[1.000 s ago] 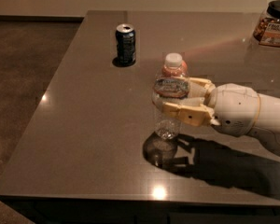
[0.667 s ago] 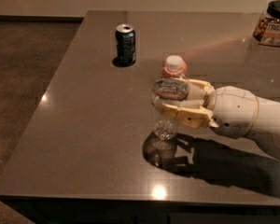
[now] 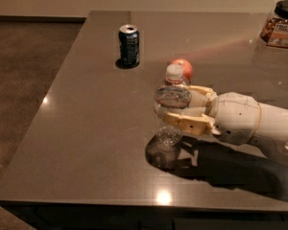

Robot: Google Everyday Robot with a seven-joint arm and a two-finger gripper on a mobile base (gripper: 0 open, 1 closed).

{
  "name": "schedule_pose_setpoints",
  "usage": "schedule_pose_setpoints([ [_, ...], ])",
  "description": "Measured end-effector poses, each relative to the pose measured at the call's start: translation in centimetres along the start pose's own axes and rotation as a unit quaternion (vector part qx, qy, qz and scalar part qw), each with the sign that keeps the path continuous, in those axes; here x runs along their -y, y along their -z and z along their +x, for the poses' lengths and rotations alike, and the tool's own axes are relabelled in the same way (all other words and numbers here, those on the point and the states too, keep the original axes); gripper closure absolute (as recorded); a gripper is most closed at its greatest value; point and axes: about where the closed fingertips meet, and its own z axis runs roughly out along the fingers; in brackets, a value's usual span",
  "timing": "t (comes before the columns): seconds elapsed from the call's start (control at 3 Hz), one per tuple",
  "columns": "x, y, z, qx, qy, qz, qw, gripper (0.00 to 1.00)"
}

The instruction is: Place water bottle upright

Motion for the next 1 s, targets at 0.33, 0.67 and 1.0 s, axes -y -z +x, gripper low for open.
schedule_pose_setpoints([
  [0.33, -0.01, -0.2, 0.34, 0.0, 0.003, -0.003, 1.0, 0.85],
  [0.67, -0.04, -0.41, 0.62, -0.001, 0.005, -0.007, 1.0, 0.62],
  [1.0, -0.08, -0.61, 0.78, -0.002, 0.006, -0.01, 0.9999, 0.31],
])
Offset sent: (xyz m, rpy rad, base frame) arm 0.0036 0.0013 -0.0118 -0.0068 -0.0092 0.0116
